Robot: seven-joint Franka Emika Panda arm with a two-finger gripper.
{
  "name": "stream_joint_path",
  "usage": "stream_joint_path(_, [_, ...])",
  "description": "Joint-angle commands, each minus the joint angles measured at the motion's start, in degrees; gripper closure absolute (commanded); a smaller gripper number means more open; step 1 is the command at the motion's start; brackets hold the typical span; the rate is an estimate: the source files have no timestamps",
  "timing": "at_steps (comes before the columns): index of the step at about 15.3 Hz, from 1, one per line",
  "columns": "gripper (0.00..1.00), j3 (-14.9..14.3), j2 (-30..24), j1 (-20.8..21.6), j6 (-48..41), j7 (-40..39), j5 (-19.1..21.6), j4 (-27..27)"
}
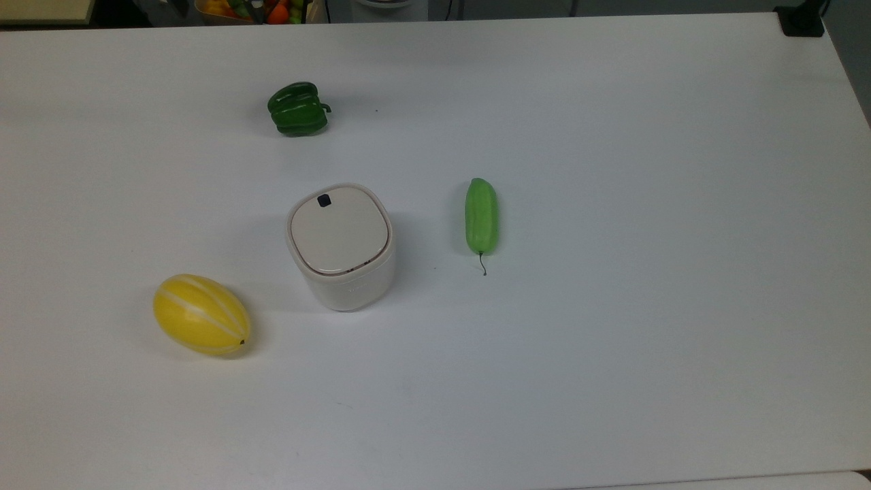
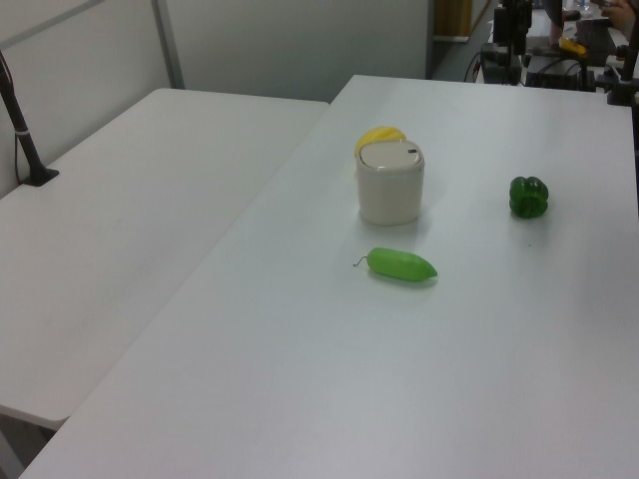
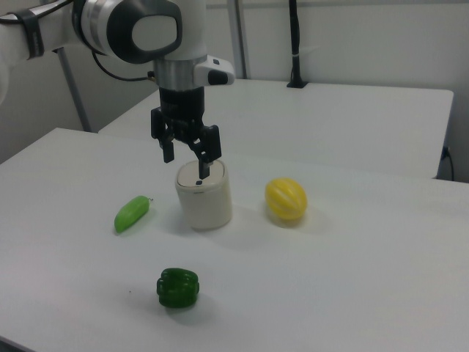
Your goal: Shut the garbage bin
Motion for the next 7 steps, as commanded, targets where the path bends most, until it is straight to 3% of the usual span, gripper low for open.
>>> stream_joint_path(1, [0.0, 0.4, -1.4, 0.6, -1.0, 4.18, -2.12, -0.65])
stream_joint_path(7, [0.0, 0.4, -1.22, 0.95, -0.91, 3.91, -3.0, -0.65])
